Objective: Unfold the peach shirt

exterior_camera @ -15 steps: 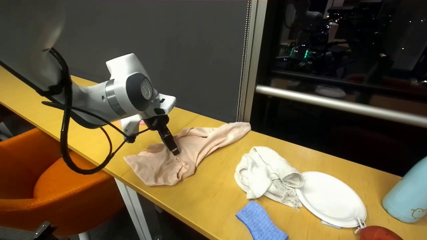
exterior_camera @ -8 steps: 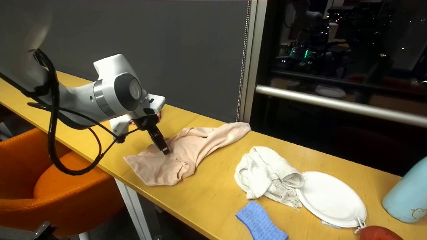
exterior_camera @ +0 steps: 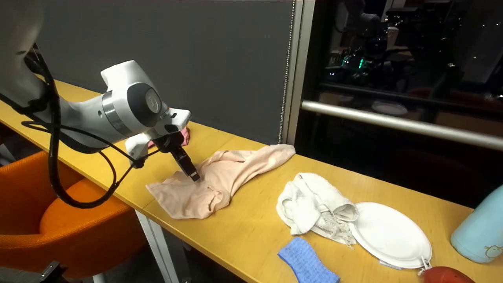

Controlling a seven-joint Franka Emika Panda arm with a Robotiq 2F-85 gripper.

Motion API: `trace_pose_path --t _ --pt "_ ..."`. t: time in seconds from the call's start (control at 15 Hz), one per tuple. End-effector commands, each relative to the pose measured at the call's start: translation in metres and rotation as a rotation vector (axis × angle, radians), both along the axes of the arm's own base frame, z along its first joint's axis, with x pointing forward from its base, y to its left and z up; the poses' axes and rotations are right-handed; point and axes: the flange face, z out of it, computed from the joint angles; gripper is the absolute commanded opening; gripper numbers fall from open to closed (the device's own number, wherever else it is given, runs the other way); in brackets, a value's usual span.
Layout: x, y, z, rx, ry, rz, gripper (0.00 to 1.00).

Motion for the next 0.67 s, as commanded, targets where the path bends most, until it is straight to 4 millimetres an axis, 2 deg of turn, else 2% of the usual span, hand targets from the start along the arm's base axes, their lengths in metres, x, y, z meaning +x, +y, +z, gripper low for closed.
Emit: trace_pose_path --t 0.0,0.13,0.27,0.6 --pt "-0.022 -0.054 0.015 -0.034 0.032 -0.029 1.00" --pt "-0.021 -0.082 0.015 -0.062 0.044 -0.047 1.00" --pt "-0.016 -0.098 0.017 -0.076 0.048 -0.052 1.00" --pt "-0.012 -0.108 0.020 -0.083 0.044 -0.055 1.00"
